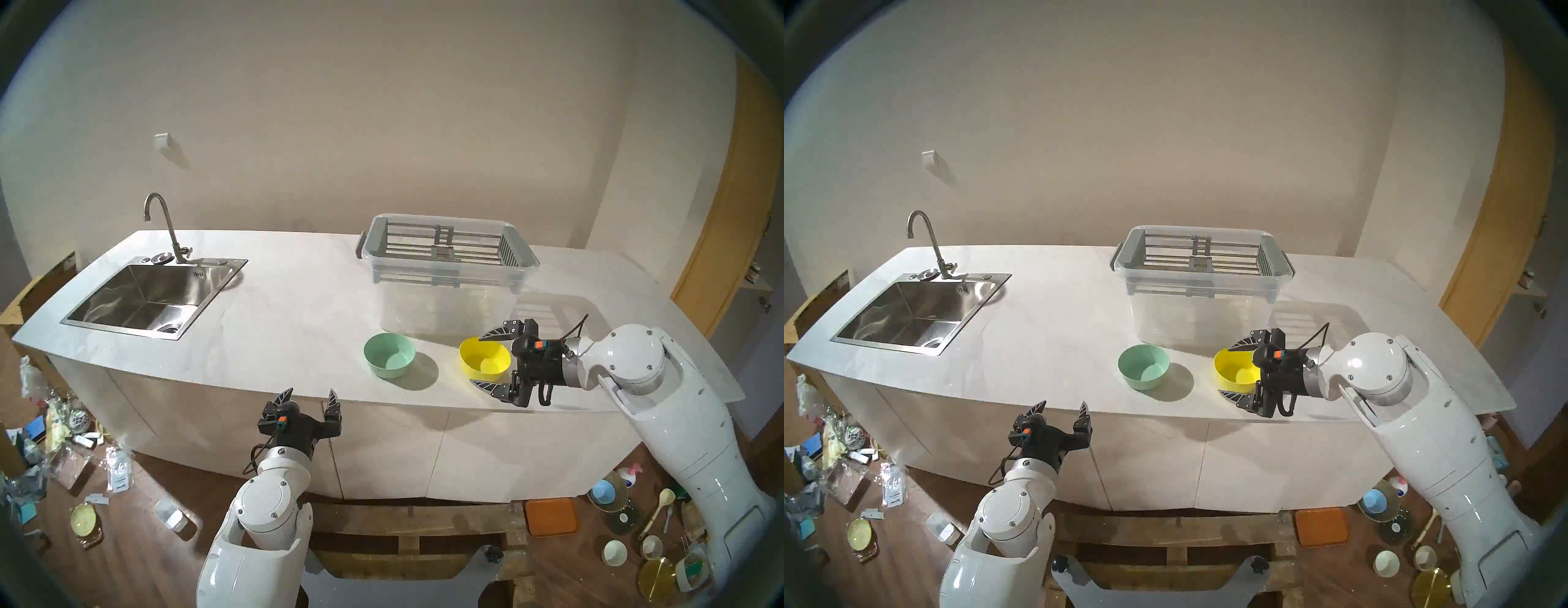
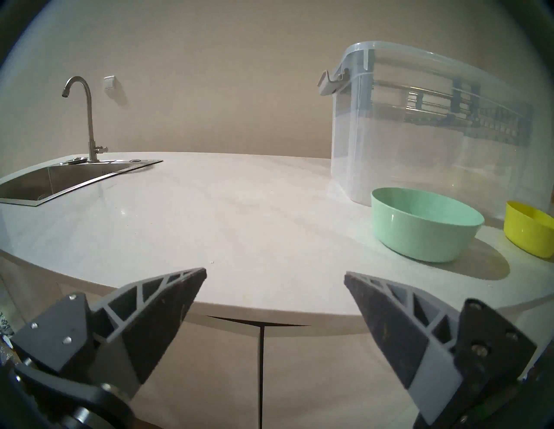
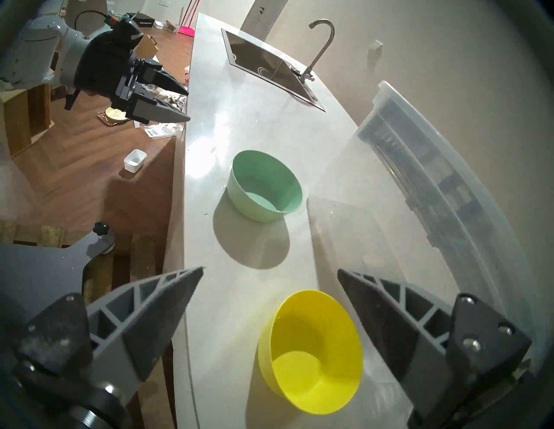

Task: Place the plate or bowl neatly into the plate slot of the drying rack

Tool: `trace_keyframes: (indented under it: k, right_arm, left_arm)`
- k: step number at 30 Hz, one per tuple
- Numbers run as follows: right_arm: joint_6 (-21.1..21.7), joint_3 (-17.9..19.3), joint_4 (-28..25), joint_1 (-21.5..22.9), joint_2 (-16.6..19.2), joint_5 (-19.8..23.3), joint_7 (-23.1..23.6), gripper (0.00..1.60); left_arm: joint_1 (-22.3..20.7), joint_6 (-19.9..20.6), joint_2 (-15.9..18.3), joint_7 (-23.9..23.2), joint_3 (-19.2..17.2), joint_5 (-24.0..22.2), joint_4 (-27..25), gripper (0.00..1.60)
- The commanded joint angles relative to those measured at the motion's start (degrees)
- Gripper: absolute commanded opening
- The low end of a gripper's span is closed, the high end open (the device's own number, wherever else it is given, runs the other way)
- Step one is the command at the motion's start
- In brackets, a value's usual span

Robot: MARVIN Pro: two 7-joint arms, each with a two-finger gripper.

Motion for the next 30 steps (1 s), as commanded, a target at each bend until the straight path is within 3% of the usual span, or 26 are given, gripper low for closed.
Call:
trace_keyframes:
  k: [1, 17, 30]
  right_arm:
    - [-2.15, -0.49, 2.00, 1.53, -0.78, -1.63, -1.63, 1.60]
    - [-5.27, -2.69, 5.62, 2.24, -1.18, -4.83, -2.87, 1.60]
    - [-6.42, -5.54, 10.21, 6.96, -2.93, -7.56, -2.19, 1.60]
  left_arm:
    - [-0.26, -0.30, 0.04, -0.28, 0.15, -0.12, -1.59, 1.60]
    - [-0.27, -0.30, 0.04, -0.28, 0.15, -0.11, -1.59, 1.60]
    - [-0.28, -0.31, 0.04, -0.27, 0.15, -0.11, -1.57, 1.60]
